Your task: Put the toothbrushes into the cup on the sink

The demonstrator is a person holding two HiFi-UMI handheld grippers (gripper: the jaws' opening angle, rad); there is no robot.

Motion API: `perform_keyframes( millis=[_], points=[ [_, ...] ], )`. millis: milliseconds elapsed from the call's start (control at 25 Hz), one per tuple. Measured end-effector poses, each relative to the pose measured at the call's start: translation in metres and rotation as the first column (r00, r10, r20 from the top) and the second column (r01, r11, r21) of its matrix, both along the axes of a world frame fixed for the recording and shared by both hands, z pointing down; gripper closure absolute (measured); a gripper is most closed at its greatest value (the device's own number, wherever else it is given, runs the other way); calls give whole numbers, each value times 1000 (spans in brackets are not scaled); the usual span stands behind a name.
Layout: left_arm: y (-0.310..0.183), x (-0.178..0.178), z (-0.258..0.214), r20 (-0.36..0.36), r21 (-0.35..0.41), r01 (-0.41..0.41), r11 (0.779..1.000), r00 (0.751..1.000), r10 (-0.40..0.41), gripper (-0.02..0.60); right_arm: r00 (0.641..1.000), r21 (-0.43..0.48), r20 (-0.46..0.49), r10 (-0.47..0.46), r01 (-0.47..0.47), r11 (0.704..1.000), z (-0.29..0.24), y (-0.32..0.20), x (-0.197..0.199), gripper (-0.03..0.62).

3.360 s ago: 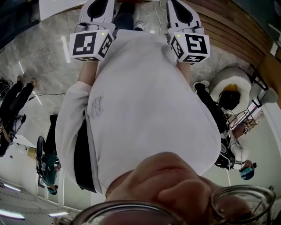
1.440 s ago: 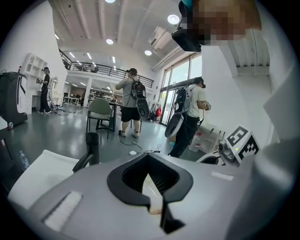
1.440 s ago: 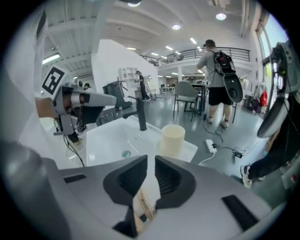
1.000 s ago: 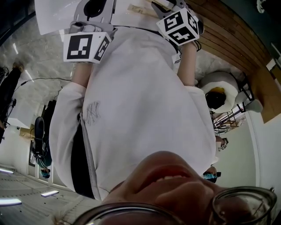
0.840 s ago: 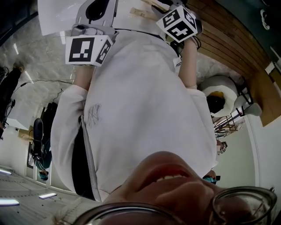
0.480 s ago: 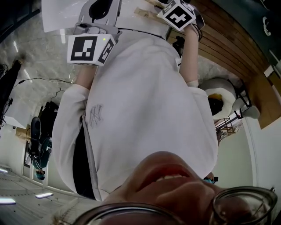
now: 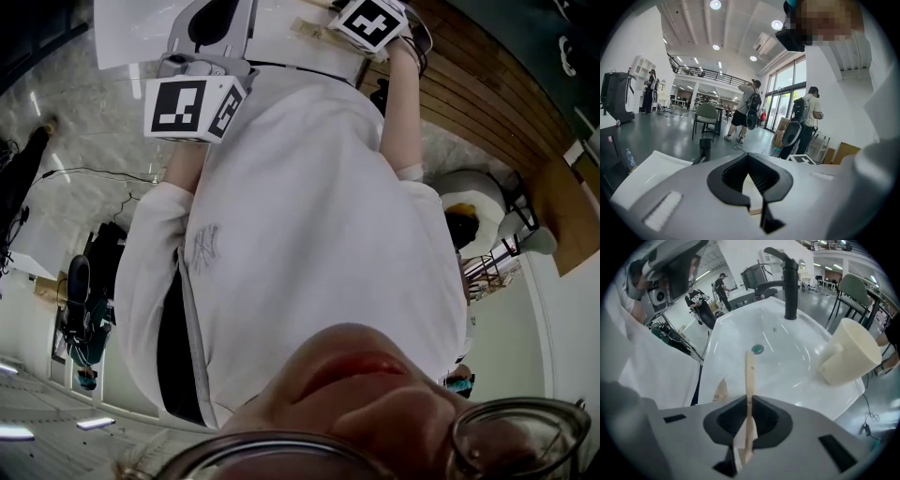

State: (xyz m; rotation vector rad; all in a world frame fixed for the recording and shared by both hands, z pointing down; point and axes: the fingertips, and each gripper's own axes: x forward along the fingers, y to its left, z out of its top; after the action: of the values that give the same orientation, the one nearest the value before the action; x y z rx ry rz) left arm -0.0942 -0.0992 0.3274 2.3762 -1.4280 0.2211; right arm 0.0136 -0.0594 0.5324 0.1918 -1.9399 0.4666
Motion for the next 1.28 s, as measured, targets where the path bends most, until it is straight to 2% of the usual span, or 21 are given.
perform_keyframes(
  millis=[200, 320, 520, 720, 920, 1000, 1120, 1280],
  points=[
    [0, -5, 2, -7, 8, -14, 1000, 1000, 14, 580, 996, 17, 68, 53, -55, 998, -12, -6, -7, 563],
    [0, -2, 0, -18, 6, -21, 1000, 1000, 21, 580, 979, 43, 162, 125, -134, 990, -29, -13, -7, 563],
    [2, 5, -2, -25, 23, -48, 999, 999, 49, 580, 884, 83, 387, 262, -316, 945, -61, -31, -13, 563],
    [4, 9, -4, -27, 25, -70, 997, 997, 70, 580, 828, 129, 470, 306, -407, 904, -83, -35, -15, 565],
    [6, 11, -8, -28, 35, -87, 996, 996, 88, 580, 790, 165, 532, 306, -451, 877, -102, -40, -17, 565],
    [7, 10, -8, -27, 36, -88, 995, 996, 89, 580, 763, 169, 567, 309, -475, 863, -111, -43, -17, 565],
    [8, 8, -10, -28, 44, -90, 995, 995, 91, 580, 704, 166, 632, 324, -531, 831, -129, -51, -14, 565],
    [12, 3, -14, -35, 55, -92, 994, 995, 94, 580, 600, 148, 717, 355, -628, 764, -153, -61, -8, 565]
  ],
)
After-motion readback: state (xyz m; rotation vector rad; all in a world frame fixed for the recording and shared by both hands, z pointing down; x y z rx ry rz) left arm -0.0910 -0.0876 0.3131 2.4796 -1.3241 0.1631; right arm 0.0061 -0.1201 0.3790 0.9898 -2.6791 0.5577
